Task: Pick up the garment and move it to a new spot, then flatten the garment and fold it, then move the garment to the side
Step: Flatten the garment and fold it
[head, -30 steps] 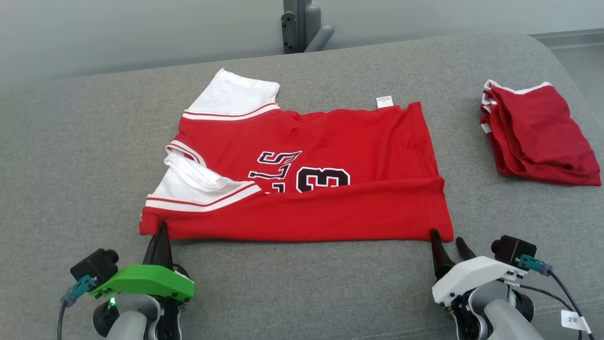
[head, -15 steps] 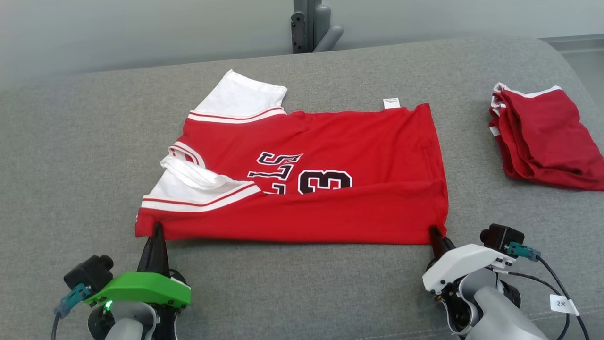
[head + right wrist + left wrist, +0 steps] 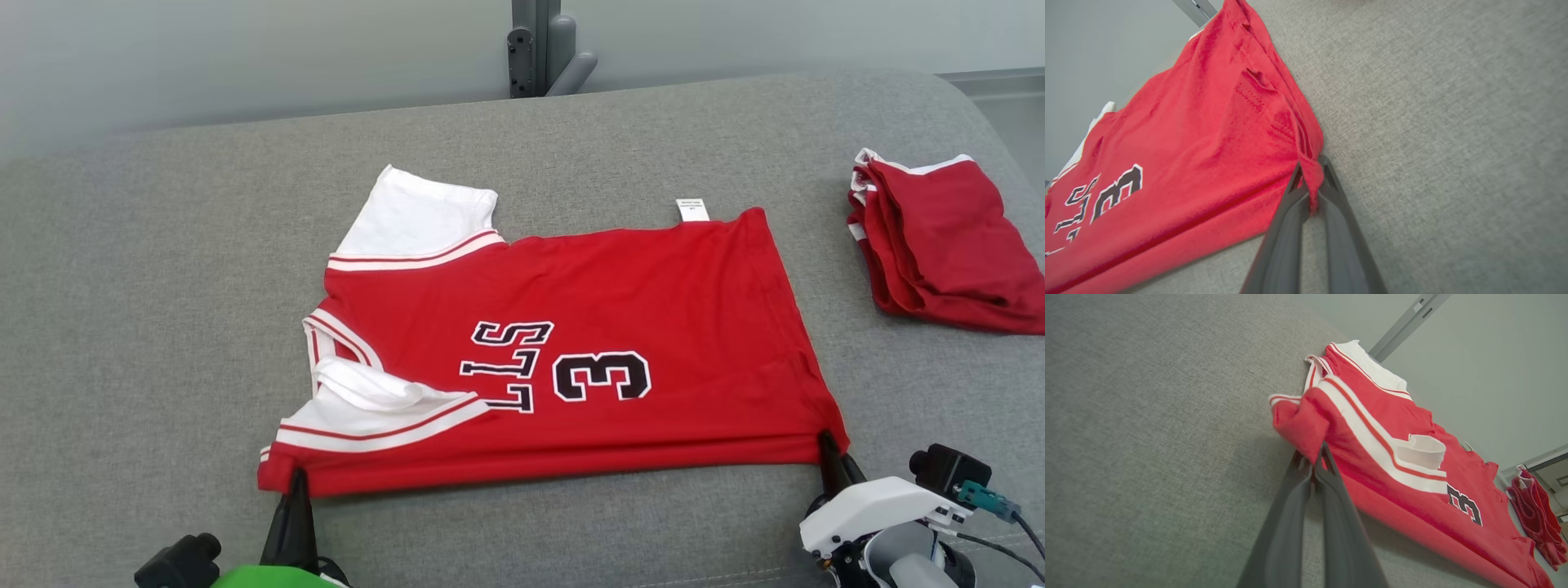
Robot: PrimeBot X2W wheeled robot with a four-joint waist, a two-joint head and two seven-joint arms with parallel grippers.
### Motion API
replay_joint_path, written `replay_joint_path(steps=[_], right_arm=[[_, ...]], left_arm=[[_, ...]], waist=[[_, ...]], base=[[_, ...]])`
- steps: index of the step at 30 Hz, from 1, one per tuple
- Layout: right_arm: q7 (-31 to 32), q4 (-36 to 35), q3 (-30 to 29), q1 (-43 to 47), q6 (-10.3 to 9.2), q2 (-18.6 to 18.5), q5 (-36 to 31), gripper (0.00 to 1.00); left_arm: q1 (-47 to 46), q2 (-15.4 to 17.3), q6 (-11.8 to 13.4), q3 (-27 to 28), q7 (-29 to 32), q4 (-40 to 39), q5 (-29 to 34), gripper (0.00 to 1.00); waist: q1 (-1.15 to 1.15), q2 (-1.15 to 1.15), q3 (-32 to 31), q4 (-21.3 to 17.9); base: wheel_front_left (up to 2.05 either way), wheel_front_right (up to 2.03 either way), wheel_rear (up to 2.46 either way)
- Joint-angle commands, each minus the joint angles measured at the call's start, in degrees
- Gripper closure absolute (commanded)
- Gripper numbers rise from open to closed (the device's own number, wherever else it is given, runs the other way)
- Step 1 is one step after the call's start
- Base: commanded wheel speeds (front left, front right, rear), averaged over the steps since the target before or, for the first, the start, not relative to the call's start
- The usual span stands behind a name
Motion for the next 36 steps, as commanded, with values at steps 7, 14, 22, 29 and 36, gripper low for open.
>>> replay_joint_path(steps=[7, 14, 22, 29, 36], right_arm=[[1.24, -1.73, -3.56, 3.66, -0.27, 0.23, -2.11, 1.00], [2.01, -2.93, -5.75, 5.48, -0.27, 1.25, -3.66, 1.00], [2.53, -4.37, -8.51, 6.68, -0.28, 1.92, -5.91, 0.61], [2.90, -6.90, -10.66, 8.00, -0.20, 2.69, -7.89, 0.00], [3.22, -11.05, -13.52, 9.47, -0.18, 2.97, -9.67, 0.00]], left_arm=[[0.80, 0.36, 1.51, -1.93, 0.10, 2.35, 0.07, 1.00], [1.11, 0.86, 1.72, -2.74, 0.33, 3.76, 0.54, 1.00], [0.97, 1.18, 2.77, -3.15, 1.26, 5.42, 0.70, 1.00], [2.36, 1.37, 3.90, -3.62, 2.68, 5.46, 0.40, 1.00], [3.93, 2.98, 5.83, -3.88, 4.18, 3.02, 1.50, 0.00]], waist=[[0.00, 0.00, 0.18, -0.76], [0.00, 0.00, 0.12, -0.72], [0.00, 0.00, -0.18, -0.83], [0.00, 0.00, -0.27, -1.20], [0.00, 0.00, -0.28, -1.70]], base=[[0.00, 0.00, 0.00], [0.00, 0.00, 0.00], [0.00, 0.00, 0.00], [0.00, 0.00, 0.00], [0.00, 0.00, 0.00]])
